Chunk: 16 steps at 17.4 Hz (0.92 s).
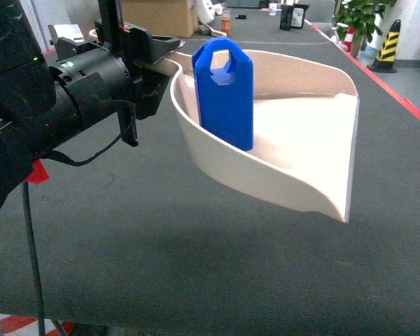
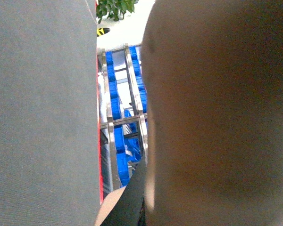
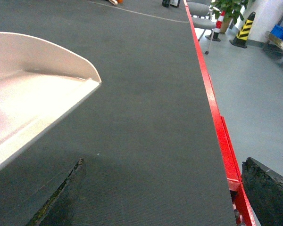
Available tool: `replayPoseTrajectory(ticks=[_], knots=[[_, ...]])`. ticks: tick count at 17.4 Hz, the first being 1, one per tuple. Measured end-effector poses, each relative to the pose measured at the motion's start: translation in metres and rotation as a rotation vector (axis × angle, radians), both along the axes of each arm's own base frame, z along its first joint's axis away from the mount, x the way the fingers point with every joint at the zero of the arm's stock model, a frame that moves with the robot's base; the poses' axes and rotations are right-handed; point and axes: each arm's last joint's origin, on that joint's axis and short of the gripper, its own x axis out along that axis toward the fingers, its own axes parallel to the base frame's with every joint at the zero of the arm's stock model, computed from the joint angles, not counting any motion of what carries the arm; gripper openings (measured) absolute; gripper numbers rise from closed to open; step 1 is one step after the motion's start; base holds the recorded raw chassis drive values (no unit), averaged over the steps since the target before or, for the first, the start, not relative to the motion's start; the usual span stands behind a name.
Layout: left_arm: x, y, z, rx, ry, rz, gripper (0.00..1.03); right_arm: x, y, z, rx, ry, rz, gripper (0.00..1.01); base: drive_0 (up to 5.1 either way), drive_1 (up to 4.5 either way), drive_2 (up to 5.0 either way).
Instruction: Place part in tray to right shelf
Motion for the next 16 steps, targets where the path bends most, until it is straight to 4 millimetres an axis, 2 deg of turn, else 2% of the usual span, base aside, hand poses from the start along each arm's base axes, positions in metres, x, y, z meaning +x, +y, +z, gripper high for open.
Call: replayPoseTrajectory(ticks=[11, 16], knots=[[-0.0013, -0.0043, 0.0001, 0.0, -0.001, -0.013, 0.15, 0.0002, -0.0001, -0.0005, -0.002, 0.004, -0.002, 0.98, 5.0, -2.47, -2.5], [-0.0014, -0.0042, 0.0002, 0.0, -0.002, -0.013, 0.15, 0.0001, -0.0001, -0.0003, -0.001, 0.003, -0.002, 0.98, 4.8, -3.4, -1.5]])
